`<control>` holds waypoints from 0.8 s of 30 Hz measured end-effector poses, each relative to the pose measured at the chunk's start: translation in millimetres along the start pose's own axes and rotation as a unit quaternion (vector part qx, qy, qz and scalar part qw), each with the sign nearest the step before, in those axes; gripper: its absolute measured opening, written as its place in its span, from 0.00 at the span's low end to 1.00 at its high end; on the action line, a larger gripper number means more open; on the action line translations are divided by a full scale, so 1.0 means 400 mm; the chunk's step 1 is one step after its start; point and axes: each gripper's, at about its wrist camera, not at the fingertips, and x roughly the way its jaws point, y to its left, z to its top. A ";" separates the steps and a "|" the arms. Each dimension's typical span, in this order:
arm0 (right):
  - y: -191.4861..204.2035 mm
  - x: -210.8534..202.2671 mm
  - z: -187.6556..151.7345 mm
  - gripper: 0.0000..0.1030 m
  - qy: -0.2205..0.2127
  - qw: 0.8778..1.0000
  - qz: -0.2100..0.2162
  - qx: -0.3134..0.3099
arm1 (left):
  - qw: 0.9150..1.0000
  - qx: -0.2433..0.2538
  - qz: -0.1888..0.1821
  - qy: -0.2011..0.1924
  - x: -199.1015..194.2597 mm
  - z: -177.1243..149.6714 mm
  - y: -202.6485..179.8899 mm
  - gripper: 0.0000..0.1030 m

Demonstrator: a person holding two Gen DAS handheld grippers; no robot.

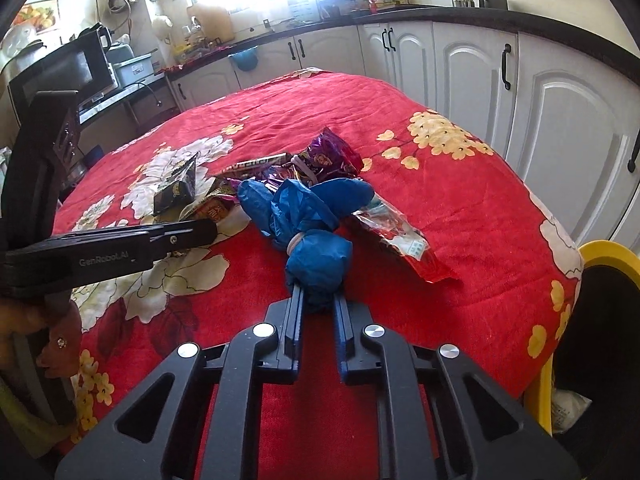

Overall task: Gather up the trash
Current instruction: 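Grasp the gold candy wrapper with the left tool while the right tool grasps the blue bag, then carry the gold wrapper and blue bag over the bin with both tools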

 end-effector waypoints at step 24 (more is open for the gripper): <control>-0.025 -0.173 -0.033 0.09 -0.047 0.999 0.009 0.008 | 0.998 0.029 -0.013 -0.052 -0.119 0.014 -0.096 0.06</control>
